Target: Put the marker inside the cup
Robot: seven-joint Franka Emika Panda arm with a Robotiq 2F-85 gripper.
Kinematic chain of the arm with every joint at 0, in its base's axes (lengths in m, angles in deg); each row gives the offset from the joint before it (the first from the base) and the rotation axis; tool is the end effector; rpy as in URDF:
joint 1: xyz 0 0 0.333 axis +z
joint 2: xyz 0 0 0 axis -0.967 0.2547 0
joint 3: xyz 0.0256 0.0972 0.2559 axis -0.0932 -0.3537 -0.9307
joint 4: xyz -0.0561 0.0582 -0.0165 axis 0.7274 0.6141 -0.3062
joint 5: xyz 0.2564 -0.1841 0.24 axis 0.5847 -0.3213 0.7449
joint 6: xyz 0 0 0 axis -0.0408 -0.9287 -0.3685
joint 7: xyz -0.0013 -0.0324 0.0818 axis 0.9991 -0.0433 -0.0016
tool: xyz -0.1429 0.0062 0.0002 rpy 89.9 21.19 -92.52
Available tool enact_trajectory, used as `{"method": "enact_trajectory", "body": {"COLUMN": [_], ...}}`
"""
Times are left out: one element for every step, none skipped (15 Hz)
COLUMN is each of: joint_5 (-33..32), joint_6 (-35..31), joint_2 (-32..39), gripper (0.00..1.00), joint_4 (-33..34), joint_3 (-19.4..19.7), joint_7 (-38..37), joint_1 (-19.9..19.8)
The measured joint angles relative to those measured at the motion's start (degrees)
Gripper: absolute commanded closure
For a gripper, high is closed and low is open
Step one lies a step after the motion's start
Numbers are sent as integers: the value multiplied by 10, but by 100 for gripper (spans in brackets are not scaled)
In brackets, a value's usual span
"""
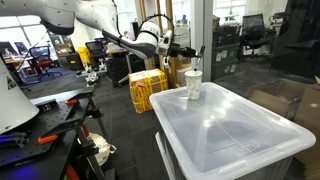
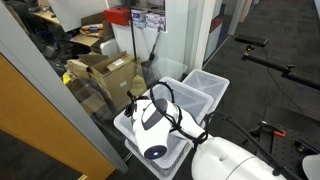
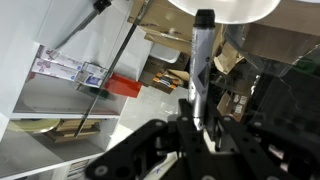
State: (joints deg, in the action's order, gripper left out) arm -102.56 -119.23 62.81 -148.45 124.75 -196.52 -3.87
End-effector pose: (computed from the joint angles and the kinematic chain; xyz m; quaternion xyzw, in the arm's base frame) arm 0.6579 0.1587 0.0859 0.8068 -0.0487 0.5231 0.2703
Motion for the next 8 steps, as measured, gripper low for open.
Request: {"method": "enact_trajectory", "body": {"joint_5": [-3, -5, -6, -6, -6, -7, -7, -7], "joint_6": [1, 1, 2, 4, 4, 5, 5, 5], "joint_2": [0, 0, 0, 0, 0, 0, 0, 0], "gripper": [95, 95, 95, 95, 95, 95, 95, 95], "joint_4": [-1, -2, -4, -7, -9, -12, -15, -18], "joint_3": [0, 0, 0, 0, 0, 0, 0, 0], "joint_7": [-6, -11, -15, -17, -19, -24, -26, -27], "joint_1": [1, 2, 4, 6, 8, 9, 11, 13]}}
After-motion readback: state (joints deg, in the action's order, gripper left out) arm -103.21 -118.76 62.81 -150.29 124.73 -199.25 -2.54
